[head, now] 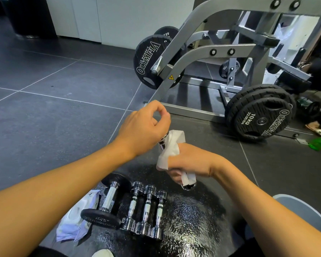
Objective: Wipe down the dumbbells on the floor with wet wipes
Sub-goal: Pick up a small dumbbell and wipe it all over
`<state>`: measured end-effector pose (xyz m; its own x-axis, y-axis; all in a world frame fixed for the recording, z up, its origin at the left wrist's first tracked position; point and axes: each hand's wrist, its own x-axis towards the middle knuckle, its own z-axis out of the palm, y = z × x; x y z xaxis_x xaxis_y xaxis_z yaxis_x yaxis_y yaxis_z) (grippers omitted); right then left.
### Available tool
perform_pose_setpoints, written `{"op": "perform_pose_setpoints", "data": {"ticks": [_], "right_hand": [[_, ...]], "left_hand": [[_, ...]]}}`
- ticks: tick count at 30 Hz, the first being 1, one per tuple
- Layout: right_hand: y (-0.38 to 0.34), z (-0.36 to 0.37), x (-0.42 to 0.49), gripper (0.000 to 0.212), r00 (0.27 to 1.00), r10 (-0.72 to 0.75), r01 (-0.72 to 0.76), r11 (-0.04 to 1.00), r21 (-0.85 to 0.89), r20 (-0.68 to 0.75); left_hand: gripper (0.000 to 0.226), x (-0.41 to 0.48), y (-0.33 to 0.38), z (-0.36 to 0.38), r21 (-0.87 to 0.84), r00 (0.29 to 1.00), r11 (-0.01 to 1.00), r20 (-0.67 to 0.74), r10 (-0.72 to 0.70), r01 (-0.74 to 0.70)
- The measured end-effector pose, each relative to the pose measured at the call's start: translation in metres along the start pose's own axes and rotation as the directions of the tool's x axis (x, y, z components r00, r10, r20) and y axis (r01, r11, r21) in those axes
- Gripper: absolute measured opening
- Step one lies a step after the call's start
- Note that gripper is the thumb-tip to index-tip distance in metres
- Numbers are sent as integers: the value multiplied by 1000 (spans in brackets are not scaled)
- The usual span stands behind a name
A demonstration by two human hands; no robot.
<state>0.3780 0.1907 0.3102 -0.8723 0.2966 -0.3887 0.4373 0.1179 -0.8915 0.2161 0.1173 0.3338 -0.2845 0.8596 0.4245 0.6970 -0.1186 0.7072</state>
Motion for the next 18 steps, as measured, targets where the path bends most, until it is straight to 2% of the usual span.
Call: {"op": "perform_pose_setpoints", "data": {"ticks": [4, 6, 9, 11, 13, 15, 18], "right_hand": [[-8, -3, -3, 33, 987, -62, 23, 968, -249, -149], [-14, -2, -3, 30, 972, -104, -3, 891, -454, -211], [-16, -4, 1, 24, 907, -221, -68, 764, -642, -360], [-12, -5, 6, 29, 850, -321, -126, 645, -754, -417], [-5, -4, 11, 26, 808, -366, -201, 566, -800, -462], [1, -4, 14, 26, 790, -371, -261, 517, -816, -488], [2, -3, 15, 25, 776, -373, -266, 538, -800, -509]], "left_hand": [[12, 6, -6, -2, 74, 990, 991, -86, -109, 115], [13, 8, -5, -2, 83, 978, 980, -117, -171, 181], [20, 13, -7, -5, 67, 947, 950, -121, -296, 306], [33, 16, -10, -7, 160, 939, 928, 6, -343, 337], [51, 13, -8, -6, 252, 927, 924, 167, -336, 289], [69, 4, -5, -3, 187, 893, 926, 260, -367, 326], [67, -2, -4, 5, 29, 854, 903, 312, -416, 429]]}}
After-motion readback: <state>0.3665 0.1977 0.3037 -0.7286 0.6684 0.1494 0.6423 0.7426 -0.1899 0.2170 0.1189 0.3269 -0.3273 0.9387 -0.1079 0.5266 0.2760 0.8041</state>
